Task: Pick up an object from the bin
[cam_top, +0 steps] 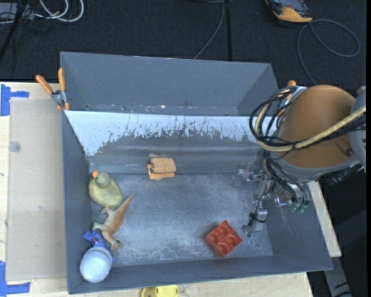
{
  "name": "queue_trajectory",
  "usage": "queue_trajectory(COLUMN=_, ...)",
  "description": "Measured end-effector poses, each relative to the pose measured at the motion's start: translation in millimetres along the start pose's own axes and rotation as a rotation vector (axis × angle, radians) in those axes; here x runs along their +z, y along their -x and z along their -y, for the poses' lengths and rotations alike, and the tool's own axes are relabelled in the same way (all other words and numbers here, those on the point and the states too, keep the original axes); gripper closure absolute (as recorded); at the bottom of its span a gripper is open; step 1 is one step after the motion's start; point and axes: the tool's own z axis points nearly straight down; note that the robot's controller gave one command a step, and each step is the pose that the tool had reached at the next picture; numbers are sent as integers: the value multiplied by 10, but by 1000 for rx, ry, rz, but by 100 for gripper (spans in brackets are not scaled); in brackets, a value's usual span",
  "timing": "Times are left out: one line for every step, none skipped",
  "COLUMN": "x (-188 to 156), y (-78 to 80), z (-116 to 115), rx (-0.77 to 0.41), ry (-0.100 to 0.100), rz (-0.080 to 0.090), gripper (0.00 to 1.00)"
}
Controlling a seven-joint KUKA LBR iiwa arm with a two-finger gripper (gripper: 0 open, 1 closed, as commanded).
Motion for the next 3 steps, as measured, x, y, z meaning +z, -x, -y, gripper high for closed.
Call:
queue_trajectory(x=583, y=-154, z=-91, rx=-80, ry=1, rz=0, gripper=0)
queue_trajectory(x=783, y=-279, z=-167, rx=-170, ry=2, rz=-9, gripper=0)
queue_trajectory(x=746, y=-312, z=-156, rx=-144, ry=1, rz=-2, gripper=0)
